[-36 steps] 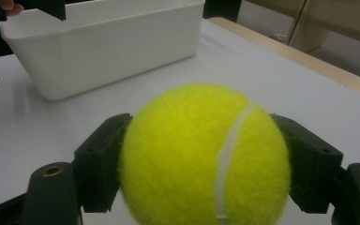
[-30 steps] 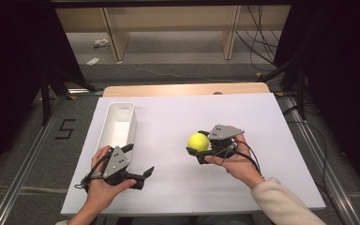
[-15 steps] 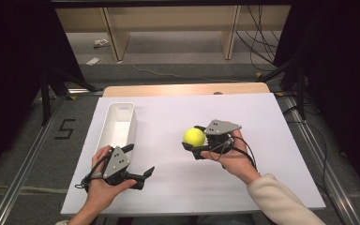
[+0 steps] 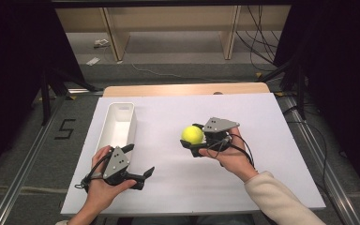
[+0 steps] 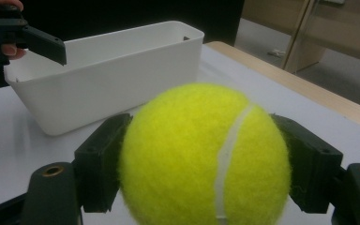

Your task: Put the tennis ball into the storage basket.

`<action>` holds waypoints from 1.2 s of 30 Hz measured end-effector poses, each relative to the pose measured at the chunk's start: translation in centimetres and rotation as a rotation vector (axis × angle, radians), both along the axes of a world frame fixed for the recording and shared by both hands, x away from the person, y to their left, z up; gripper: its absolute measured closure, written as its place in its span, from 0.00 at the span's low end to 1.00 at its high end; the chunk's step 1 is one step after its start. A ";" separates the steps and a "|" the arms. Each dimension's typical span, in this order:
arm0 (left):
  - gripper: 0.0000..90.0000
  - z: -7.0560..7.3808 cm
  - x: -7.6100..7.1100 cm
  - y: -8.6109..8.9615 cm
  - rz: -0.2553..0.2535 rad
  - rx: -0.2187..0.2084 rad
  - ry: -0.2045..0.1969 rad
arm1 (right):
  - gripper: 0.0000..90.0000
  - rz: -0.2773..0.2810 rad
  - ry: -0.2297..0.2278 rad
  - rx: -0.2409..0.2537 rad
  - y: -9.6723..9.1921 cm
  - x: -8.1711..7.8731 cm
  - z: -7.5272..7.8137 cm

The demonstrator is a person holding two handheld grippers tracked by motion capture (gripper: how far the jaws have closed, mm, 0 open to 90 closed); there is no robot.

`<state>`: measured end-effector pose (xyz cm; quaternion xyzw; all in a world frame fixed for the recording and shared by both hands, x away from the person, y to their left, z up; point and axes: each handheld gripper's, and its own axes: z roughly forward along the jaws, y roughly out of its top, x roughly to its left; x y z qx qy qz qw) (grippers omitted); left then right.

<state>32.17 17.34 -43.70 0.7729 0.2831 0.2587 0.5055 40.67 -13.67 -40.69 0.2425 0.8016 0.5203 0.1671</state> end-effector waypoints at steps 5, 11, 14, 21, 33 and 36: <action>0.01 0.0 0.0 0.0 -0.001 -0.001 0.000 | 0.29 0.002 -0.004 0.003 0.1 0.1 0.2; 0.01 0.0 0.0 0.0 -0.001 0.000 0.000 | 0.29 0.004 -0.014 0.008 0.5 0.3 0.5; 0.01 0.0 0.0 0.0 -0.002 -0.001 0.000 | 0.29 0.006 -0.011 0.008 0.6 0.3 0.5; 0.01 0.0 0.0 0.0 -0.003 -0.001 0.000 | 0.29 0.006 -0.017 0.012 0.9 0.5 0.7; 0.01 0.0 0.0 -0.1 -0.003 -0.002 -0.001 | 0.29 0.014 -0.022 0.017 1.6 0.7 1.0; 0.01 0.0 0.0 0.0 -0.003 0.001 0.000 | 0.29 0.016 -0.025 0.017 1.7 0.7 1.0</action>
